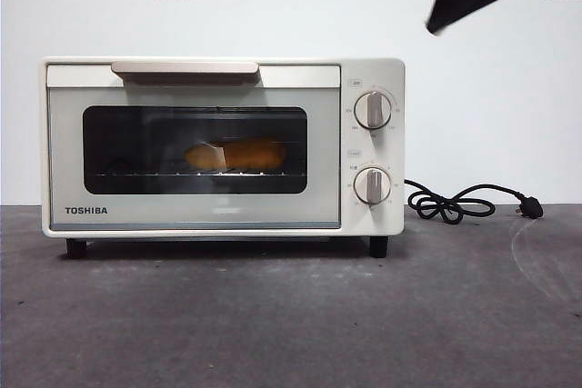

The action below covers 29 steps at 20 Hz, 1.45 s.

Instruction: Take the corn from the table,put the corn in the oven

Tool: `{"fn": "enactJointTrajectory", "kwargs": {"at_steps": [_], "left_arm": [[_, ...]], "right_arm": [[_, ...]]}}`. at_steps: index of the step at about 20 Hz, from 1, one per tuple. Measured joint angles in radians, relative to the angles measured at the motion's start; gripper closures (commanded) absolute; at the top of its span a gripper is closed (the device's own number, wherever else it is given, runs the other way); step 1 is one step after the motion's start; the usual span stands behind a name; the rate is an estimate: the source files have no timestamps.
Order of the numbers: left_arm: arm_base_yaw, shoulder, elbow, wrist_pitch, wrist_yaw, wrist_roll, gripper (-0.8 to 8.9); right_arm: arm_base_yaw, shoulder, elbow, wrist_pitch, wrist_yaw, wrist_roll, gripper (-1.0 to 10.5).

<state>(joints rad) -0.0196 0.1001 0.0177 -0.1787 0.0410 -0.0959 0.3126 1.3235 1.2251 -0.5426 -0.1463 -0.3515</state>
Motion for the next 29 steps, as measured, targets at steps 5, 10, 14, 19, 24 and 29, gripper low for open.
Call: {"fn": "enactJointTrajectory", "kwargs": {"at_steps": [5,10,14,19,24,29], "left_arm": [[0.0,0.024,0.0,0.0,0.0,0.0,8.17],[0.0,0.057,0.0,0.0,0.0,0.0,8.17],[0.0,0.083,0.0,0.0,0.0,0.0,8.17],[0.0,0.111,0.0,0.001,0.0,0.0,8.17],[0.0,0.119,0.0,0.009,0.0,0.0,8.17],[0.0,0.119,0.0,0.009,0.0,0.0,8.17]], "right_arm": [[-0.136,-0.081,-0.111,0.029,-0.06,0.027,9.5],[-0.251,-0.374,-0.528,0.428,-0.046,0.181,9.5],[-0.348,-0.67,-0.856,0.591,-0.041,0.225,9.5],[-0.417,-0.954,-1.054,0.591,-0.009,0.271,9.5],[-0.418,-1.138,-1.151,0.563,-0.007,0.298,9.5],[-0.418,-1.247,-1.199,0.441,-0.007,0.315,9.5]]}}
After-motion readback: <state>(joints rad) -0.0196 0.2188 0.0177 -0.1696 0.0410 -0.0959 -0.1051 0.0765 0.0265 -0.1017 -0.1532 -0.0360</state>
